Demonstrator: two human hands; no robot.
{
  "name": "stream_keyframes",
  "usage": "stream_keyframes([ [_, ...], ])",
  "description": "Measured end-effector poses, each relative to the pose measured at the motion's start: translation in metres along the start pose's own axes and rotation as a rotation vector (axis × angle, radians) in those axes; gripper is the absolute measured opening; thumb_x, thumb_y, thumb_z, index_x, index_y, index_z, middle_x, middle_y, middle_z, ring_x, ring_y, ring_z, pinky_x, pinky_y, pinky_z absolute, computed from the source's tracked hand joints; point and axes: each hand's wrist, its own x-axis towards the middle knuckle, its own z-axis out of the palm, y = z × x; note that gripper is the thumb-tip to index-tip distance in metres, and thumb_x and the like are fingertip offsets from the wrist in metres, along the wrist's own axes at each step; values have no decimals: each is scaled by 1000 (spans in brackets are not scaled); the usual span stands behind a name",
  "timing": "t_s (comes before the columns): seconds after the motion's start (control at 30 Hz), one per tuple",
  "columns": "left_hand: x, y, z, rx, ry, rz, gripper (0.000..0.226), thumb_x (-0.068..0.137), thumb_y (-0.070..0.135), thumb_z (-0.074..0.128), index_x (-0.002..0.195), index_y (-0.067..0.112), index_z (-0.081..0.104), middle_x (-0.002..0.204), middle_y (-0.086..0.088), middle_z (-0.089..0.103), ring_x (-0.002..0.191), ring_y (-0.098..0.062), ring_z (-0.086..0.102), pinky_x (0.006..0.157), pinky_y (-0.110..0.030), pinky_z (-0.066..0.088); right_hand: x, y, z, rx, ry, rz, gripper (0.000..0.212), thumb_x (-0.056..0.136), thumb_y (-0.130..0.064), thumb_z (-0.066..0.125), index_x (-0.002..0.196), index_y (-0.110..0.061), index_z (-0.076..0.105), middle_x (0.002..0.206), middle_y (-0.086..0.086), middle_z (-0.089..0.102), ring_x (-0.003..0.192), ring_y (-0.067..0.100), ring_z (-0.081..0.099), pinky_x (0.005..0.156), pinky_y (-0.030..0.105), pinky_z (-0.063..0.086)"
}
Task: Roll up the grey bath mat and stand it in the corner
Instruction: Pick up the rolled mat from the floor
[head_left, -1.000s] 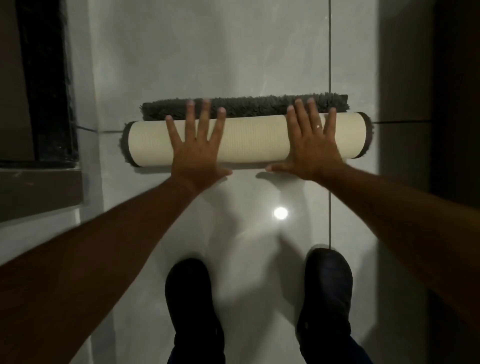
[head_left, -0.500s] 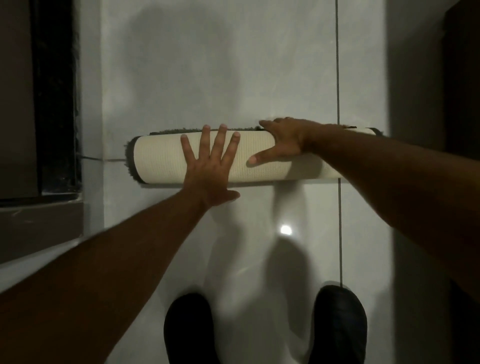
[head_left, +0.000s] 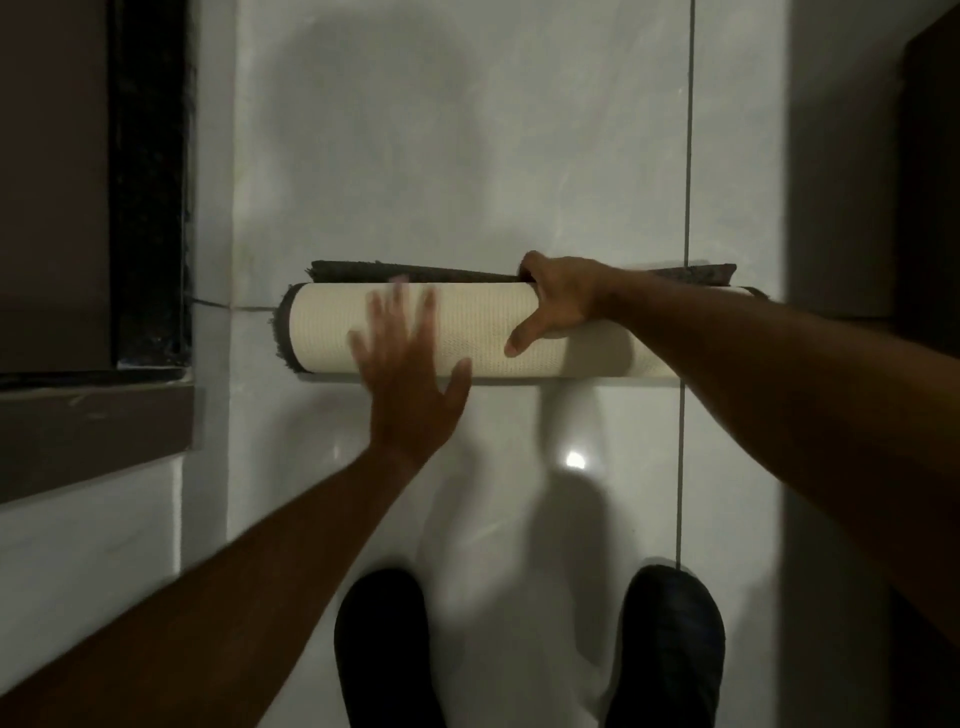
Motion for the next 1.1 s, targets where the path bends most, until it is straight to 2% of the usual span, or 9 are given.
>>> stream_keyframes([
  [0.07,-21,18,-11,-431,103,-598,102,85,55,65,159,18,5,166,-16,1,152,-35,6,120,-59,11,-14,-5,7,-24,51,-33,104,52,-72,81,135,-21,43,119,1,61,107,25,58,92,43,47],
  [0.17,-22,50,-38,-1189,-173,-1217,108,77,65,68,158,32,5,163,-10,19,145,-37,27,113,-62,30,-43,-14,5,37,99,-44,92,61,-70,78,135,-24,46,126,3,61,114,26,57,100,50,46],
  [0.23,0,71,-56,-1376,-319,-1194,91,79,68,62,154,35,21,153,-10,39,134,-37,43,102,-62,43,-66,-20,-4,192,121,-31,87,64,-65,80,132,-25,45,125,2,61,113,25,57,98,51,47],
  [0.43,104,162,-148,-1373,-98,-933,65,82,50,74,135,39,38,126,6,62,104,-16,65,60,-42,61,-131,-55,-129,586,178,-12,77,63,-45,89,115,-20,39,112,2,56,102,20,60,71,33,54],
  [0.53,157,190,-215,-1341,-142,-744,57,87,40,73,133,39,39,124,9,65,106,-13,67,65,-38,61,-163,-81,-224,862,134,-24,87,68,-77,65,134,-29,35,121,-7,52,111,17,56,78,32,50],
  [0.67,236,223,-302,-1260,-135,-530,60,90,35,69,137,37,32,118,14,66,101,-7,69,69,-34,59,-189,-127,-350,824,82,-166,82,76,-91,27,142,-44,33,128,-13,51,115,16,53,93,48,48],
  [0.8,327,236,-366,-1320,-209,-510,64,85,61,63,140,36,42,126,4,63,114,-23,63,83,-50,58,-162,-165,-446,863,229,-159,83,83,-80,45,140,-21,39,144,5,50,126,26,51,99,50,47],
  [1.0,485,229,-423,-1253,-322,-540,70,72,77,65,124,33,49,126,-2,62,111,-32,65,85,-62,55,-81,-184,-578,850,297,-233,74,91,-58,59,151,-45,18,133,-9,44,112,17,50,81,40,48],
  [1.1,549,227,-439,-1250,-311,-543,76,69,76,69,130,38,44,129,1,61,112,-32,63,86,-64,53,-48,-197,-638,842,272,-292,59,94,-51,60,145,-43,33,119,-22,55,102,7,57,71,27,50],
])
